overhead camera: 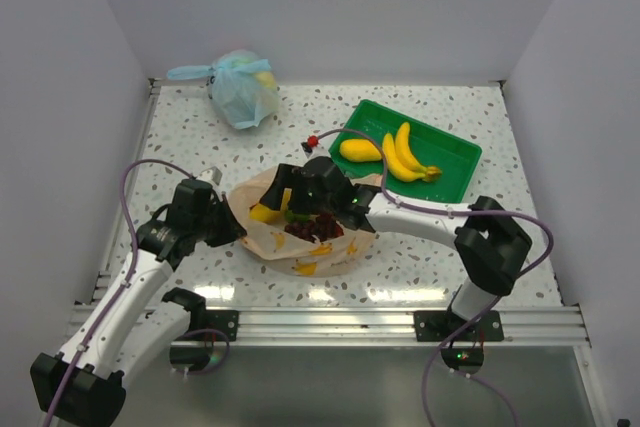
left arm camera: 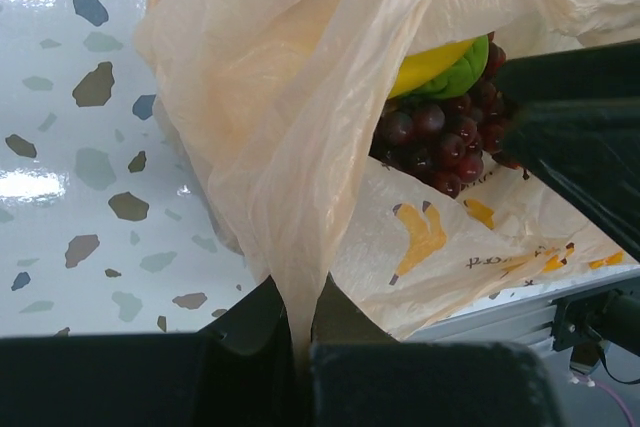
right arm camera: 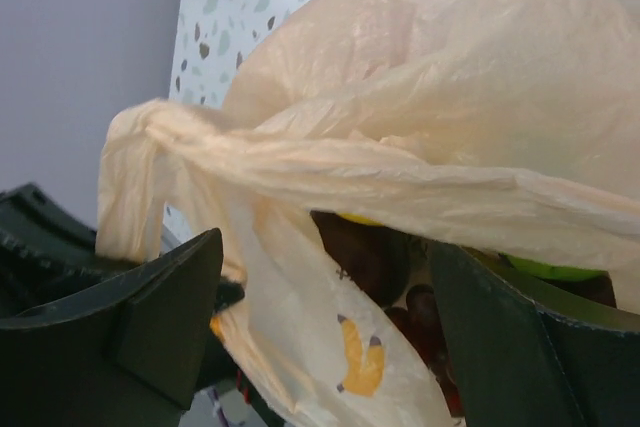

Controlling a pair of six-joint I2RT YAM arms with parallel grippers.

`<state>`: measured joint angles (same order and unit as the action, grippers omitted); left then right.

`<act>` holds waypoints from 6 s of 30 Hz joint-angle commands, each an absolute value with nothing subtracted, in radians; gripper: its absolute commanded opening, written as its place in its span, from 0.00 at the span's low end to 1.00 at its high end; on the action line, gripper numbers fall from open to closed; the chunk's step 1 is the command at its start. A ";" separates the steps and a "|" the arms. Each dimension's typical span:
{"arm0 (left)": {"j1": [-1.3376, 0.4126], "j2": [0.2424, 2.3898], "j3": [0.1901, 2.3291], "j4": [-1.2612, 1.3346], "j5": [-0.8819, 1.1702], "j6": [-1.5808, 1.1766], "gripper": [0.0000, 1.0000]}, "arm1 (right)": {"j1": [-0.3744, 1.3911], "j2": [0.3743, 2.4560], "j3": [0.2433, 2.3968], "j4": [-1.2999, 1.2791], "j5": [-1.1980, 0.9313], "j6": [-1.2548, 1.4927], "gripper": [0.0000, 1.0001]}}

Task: Untie the knot of the plastic bag and take out the fruit

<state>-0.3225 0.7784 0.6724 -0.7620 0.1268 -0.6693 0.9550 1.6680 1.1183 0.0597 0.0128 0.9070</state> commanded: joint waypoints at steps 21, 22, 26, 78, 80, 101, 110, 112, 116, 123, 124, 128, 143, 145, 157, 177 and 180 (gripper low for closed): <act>-0.318 0.749 0.638 -0.696 0.187 -0.650 0.00 | 0.962 1.956 1.261 0.138 0.206 1.063 0.80; -0.318 0.747 0.638 -0.696 0.184 -0.653 0.00 | 0.962 1.948 1.255 0.144 0.199 1.060 0.69; -0.318 0.742 0.634 -0.700 0.167 -0.658 0.00 | 0.960 1.901 1.224 0.152 0.173 1.040 0.35; -0.318 0.752 0.652 -0.747 0.114 -0.664 0.00 | 0.383 1.954 1.581 -0.132 0.258 -0.161 0.08; -0.318 0.753 0.652 -0.744 0.115 -0.661 0.00 | 0.383 2.020 1.647 -0.169 0.252 -0.213 0.17; -0.318 0.752 0.650 -0.732 0.120 -0.647 0.00 | 0.581 1.622 1.493 -0.356 0.025 -0.146 0.95; -0.318 0.753 0.655 -0.732 0.114 -0.647 0.00 | 0.870 1.502 1.309 -0.367 -0.041 -0.015 0.68; -0.318 0.753 0.655 -0.733 0.114 -0.647 0.00 | 0.923 1.519 1.267 -0.368 -0.055 0.023 0.60; -0.318 0.747 0.652 -0.739 0.104 -0.655 0.00 | 1.026 1.575 1.220 -0.364 -0.081 0.058 0.46; -0.318 0.738 0.629 -0.753 0.091 -0.683 0.00 | 1.206 1.677 1.198 -0.347 -0.193 0.097 0.22; -0.318 0.736 0.623 -0.755 0.089 -0.686 0.00 | 1.215 1.707 1.200 -0.347 -0.215 0.112 0.21; -0.318 0.726 0.601 -0.752 0.094 -0.707 0.00 | 1.215 1.813 1.232 -0.402 -0.293 0.127 0.18; -0.318 0.715 0.558 -0.738 0.106 -0.724 0.00 | 1.213 1.700 1.353 -0.525 -0.144 0.098 0.61; -0.318 0.718 0.560 -0.738 0.109 -0.723 0.00 | 1.201 1.665 1.359 -0.526 -0.108 0.089 0.62; -0.318 0.718 0.580 -0.746 0.104 -0.704 0.00 | 1.071 1.756 1.318 -0.478 -0.041 0.061 0.64; -0.318 0.715 0.577 -0.747 0.104 -0.706 0.00 | 1.065 1.850 1.285 -0.419 -0.046 0.064 0.16; -0.318 0.716 0.578 -0.746 0.103 -0.707 0.00 | 1.063 1.778 1.287 -0.408 -0.032 0.060 0.05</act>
<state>-0.3225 0.7204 0.5636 -0.7589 0.1005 -0.7147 1.0649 1.8702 1.2957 -0.4187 -0.0498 0.0696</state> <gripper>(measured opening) 0.044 0.146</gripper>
